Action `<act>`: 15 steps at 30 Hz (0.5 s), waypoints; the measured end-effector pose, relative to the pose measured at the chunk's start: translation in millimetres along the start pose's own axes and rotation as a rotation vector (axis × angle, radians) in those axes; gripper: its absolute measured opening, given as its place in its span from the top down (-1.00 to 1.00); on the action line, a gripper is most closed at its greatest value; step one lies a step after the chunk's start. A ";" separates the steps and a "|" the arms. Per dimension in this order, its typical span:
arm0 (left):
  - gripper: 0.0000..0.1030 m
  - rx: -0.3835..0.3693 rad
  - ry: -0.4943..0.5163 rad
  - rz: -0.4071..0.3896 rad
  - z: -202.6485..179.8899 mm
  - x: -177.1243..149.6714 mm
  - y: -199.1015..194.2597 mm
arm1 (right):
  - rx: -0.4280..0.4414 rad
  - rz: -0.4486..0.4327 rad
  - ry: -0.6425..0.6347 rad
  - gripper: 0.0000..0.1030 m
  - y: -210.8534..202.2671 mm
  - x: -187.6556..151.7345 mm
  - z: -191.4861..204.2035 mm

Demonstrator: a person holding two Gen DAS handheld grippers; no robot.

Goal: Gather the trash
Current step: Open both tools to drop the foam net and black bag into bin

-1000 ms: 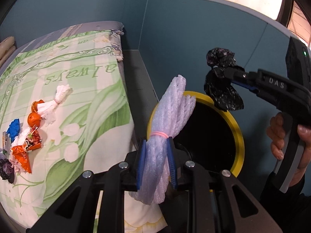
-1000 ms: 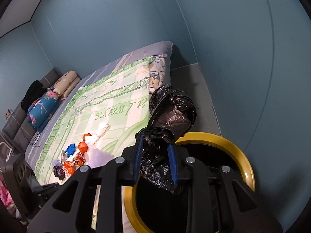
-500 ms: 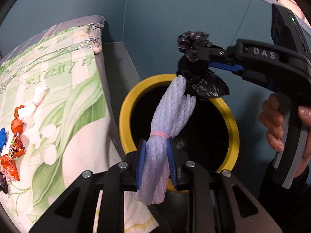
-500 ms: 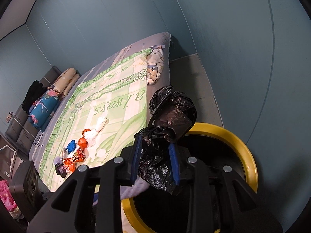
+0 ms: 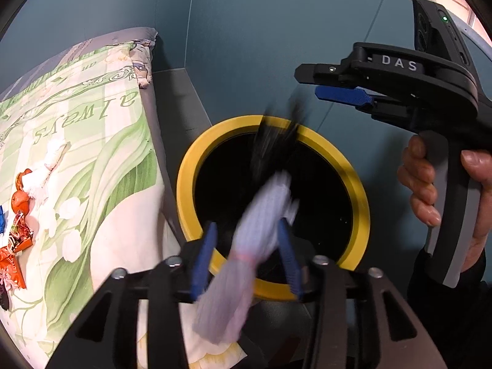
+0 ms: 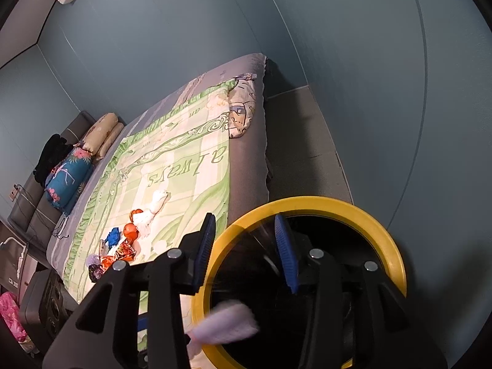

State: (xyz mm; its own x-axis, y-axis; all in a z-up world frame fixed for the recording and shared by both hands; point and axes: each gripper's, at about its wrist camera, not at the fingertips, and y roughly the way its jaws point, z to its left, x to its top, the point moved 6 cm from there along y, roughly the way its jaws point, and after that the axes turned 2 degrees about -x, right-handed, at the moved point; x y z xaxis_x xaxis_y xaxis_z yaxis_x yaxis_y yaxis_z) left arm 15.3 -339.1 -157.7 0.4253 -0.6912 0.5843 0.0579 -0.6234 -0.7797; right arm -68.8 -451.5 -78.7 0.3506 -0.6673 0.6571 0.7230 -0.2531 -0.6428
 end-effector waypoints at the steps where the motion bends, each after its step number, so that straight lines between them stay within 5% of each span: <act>1: 0.05 0.003 -0.001 -0.004 1.3 0.0 -1.1 | 0.001 -0.003 0.002 0.20 -0.5 0.4 -0.1; 5: -0.16 -0.003 -0.032 -0.026 9.5 0.6 -9.6 | -0.001 -0.022 -0.001 0.17 -3.8 2.4 0.1; 15: -0.32 0.033 -0.094 -0.088 37.2 5.1 -33.6 | 0.013 -0.033 -0.034 0.04 -3.5 0.5 7.1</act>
State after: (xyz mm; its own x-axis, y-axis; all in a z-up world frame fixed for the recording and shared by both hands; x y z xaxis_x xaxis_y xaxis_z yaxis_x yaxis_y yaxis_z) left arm 49.1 -308.2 -136.9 0.4999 -0.5960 0.6284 0.1274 -0.6670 -0.7341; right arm -67.0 -446.0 -73.4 0.3460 -0.6345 0.6912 0.7424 -0.2653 -0.6152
